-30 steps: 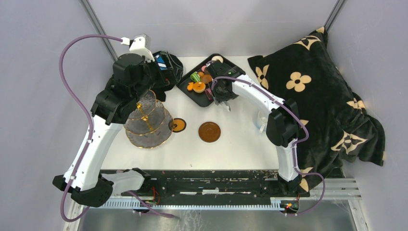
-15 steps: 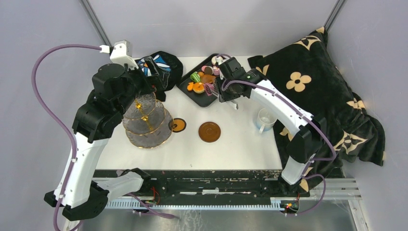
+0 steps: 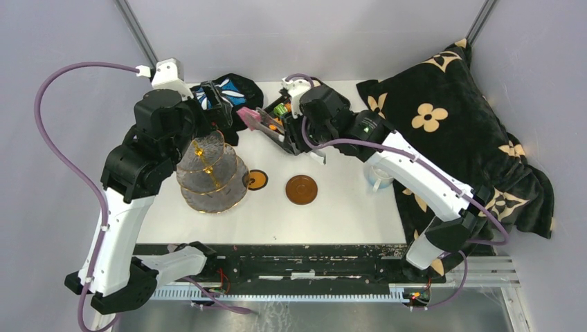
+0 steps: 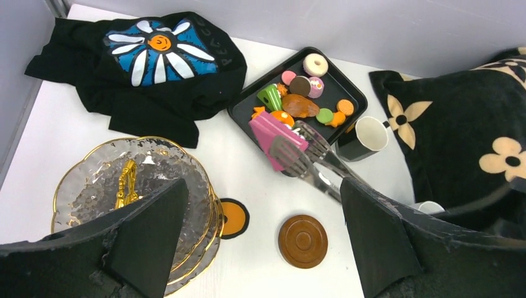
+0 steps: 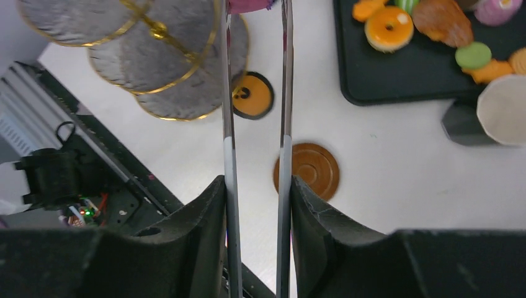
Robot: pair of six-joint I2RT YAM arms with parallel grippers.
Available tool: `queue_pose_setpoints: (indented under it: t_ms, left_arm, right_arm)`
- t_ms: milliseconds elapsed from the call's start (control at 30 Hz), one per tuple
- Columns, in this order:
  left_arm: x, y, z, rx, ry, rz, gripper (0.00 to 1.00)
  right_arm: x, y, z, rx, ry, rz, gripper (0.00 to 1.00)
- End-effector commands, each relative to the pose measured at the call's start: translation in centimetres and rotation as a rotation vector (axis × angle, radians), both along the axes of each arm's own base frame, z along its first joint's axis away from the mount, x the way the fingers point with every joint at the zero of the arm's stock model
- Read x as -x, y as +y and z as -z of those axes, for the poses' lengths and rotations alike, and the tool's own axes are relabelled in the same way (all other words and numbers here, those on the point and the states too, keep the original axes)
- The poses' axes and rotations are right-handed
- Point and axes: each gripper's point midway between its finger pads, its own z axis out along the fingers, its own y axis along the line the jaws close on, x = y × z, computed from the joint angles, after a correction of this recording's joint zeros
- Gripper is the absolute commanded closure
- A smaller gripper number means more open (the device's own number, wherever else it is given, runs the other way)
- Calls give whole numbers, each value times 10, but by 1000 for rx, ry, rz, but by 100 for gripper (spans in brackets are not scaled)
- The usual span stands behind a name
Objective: Serve the afternoon tea
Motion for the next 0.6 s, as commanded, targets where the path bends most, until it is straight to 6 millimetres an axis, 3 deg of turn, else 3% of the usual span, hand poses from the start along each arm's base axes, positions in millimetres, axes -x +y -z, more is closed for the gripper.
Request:
queue_pose_setpoints:
  t_ms: [0, 200, 300, 567]
  left_arm:
    - [7, 15, -31, 34, -108, -52, 1]
    - [33, 38, -82, 144, -280, -110, 1]
    - [46, 48, -98, 185, -354, -122, 1]
    - [56, 51, -106, 193, -399, -103, 1]
  right_arm:
    - [10, 29, -70, -151, -155, -70, 99]
    - [22, 72, -79, -219, -136, -167, 99]
    - [27, 90, -79, -242, -122, -202, 99]
    - [32, 130, -67, -242, -76, -275, 99]
